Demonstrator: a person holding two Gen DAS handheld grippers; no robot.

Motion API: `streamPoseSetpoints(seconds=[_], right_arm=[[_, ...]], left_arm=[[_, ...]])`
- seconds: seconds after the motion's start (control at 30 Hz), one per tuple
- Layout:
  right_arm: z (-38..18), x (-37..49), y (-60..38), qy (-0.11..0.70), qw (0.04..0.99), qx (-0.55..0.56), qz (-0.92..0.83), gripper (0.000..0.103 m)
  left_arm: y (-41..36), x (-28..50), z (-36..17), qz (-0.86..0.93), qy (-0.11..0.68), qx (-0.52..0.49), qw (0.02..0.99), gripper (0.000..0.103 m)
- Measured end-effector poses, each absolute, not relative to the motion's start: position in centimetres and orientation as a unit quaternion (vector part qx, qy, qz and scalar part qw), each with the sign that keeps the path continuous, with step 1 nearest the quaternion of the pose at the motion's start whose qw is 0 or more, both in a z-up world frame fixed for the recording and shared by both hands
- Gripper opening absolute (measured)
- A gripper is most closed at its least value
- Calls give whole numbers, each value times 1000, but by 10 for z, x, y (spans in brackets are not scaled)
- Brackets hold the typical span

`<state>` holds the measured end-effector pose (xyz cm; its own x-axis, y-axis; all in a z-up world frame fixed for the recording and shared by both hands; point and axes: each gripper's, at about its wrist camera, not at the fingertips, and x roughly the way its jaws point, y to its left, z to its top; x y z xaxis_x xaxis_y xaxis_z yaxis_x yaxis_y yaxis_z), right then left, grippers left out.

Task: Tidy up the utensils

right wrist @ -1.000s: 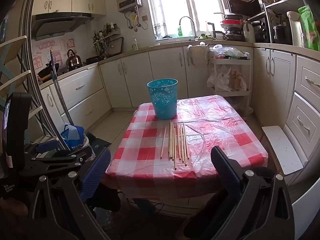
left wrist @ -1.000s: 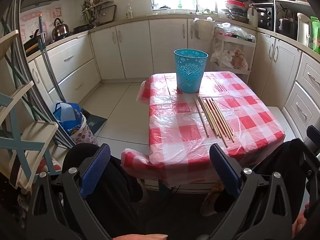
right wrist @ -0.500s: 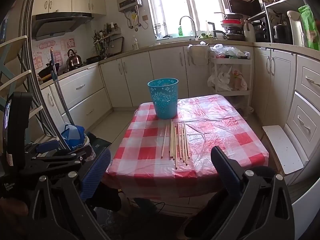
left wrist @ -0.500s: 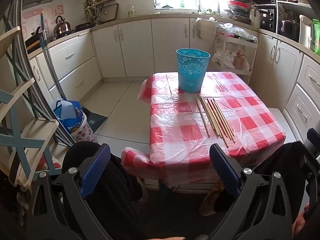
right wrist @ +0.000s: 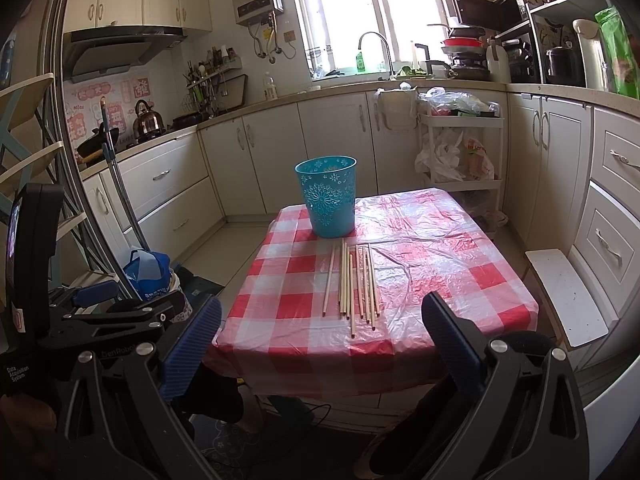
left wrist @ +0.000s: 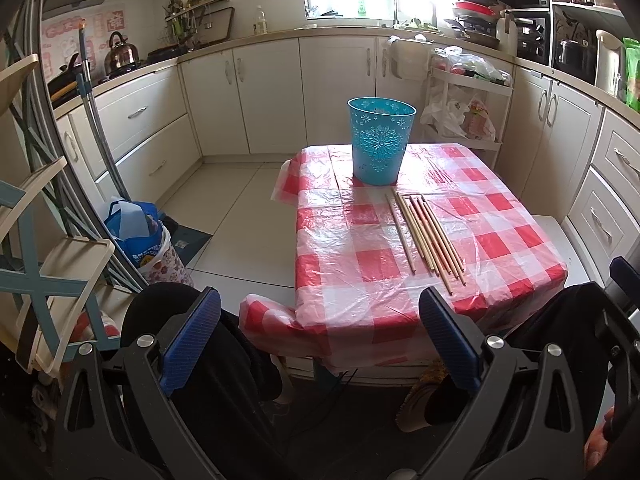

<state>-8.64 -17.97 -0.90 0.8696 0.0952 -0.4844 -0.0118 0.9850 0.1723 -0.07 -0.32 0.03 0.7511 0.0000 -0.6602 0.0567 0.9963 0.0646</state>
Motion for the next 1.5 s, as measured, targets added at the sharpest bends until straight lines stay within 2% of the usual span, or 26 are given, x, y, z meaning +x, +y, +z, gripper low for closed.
streamPoseSetpoints(seconds=[0.4,0.77,0.87,1.2,1.23,1.27,1.37,1.43,1.5], right_arm=[[-3,-86,-186,243,967,76,27,96],[-21,-40,-194,279,957,79,14,96],[-30,-17,-203,298,952,74,10,96],[-82,90,-235,359,931,71,14,95],[-87,98,-236,364,929,69,15,88],[-98,114,-241,380,922,69,16,74],[-121,146,-254,412,907,84,22,53],[-132,160,-257,426,900,85,25,45],[-142,174,-260,439,894,87,32,41]], left_arm=[[-3,2,-2,-24,357,29,933,95],[5,39,-19,-51,380,-1,923,95],[8,54,-25,-60,385,-23,921,95],[-23,141,-61,-38,422,5,906,95],[-26,151,-67,-36,429,6,903,95],[-31,164,-75,-34,437,8,899,95],[-45,189,-90,-31,445,20,895,95],[-58,210,-102,-26,448,36,893,95],[-67,230,-113,-17,452,45,891,95]])
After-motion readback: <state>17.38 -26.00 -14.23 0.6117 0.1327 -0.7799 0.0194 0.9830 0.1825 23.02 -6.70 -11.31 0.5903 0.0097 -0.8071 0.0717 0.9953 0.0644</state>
